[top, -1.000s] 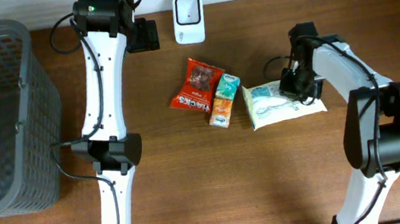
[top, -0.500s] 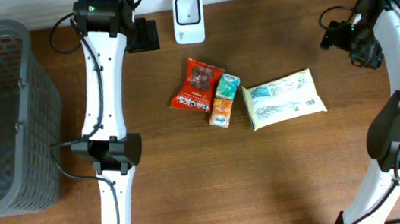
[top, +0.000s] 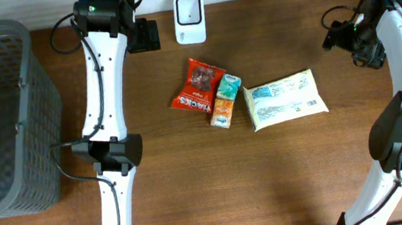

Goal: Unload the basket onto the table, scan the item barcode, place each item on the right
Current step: 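Lower the left gripper and grasp the red snack bag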

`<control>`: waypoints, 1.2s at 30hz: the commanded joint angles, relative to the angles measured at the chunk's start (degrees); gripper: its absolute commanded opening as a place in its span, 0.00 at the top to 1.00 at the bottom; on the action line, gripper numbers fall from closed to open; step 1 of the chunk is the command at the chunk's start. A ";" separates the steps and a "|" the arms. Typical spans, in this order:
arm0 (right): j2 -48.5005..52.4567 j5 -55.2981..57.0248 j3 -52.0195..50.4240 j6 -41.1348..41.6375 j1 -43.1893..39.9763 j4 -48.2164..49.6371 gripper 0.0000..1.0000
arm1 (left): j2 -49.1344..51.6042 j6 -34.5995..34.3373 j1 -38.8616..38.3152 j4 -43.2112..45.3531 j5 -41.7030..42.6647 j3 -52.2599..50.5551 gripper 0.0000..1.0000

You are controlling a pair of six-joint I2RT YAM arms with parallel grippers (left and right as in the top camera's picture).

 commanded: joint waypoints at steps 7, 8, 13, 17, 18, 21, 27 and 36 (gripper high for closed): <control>-0.22 0.74 0.63 0.00 0.02 0.04 0.01 | -1.29 7.34 -1.38 -0.07 33.27 -1.55 0.01; -0.22 0.74 0.63 0.00 0.02 0.04 0.01 | -1.29 7.82 -2.16 -0.04 33.07 -2.82 0.01; -0.22 0.74 0.63 -0.02 0.00 0.04 0.01 | -1.29 8.52 -7.06 -0.04 19.63 -15.52 0.01; -0.22 0.74 0.63 0.00 0.00 0.04 0.01 | -1.29 8.57 -5.77 5.81 20.63 -27.34 0.01; -0.22 0.74 0.63 0.00 0.00 0.04 0.01 | -1.29 8.59 -5.35 6.80 21.57 -28.61 0.01; -0.22 0.74 0.63 0.00 0.00 0.04 0.01 | -1.29 8.63 -4.26 9.88 22.16 -32.89 0.01; -0.22 0.74 0.63 0.00 0.00 0.04 0.01 | -1.29 15.45 -3.28 21.00 30.36 -44.22 0.06; -0.22 0.74 0.63 0.00 0.00 0.04 0.01 | -1.29 20.63 -4.00 25.09 41.70 -48.41 0.25</control>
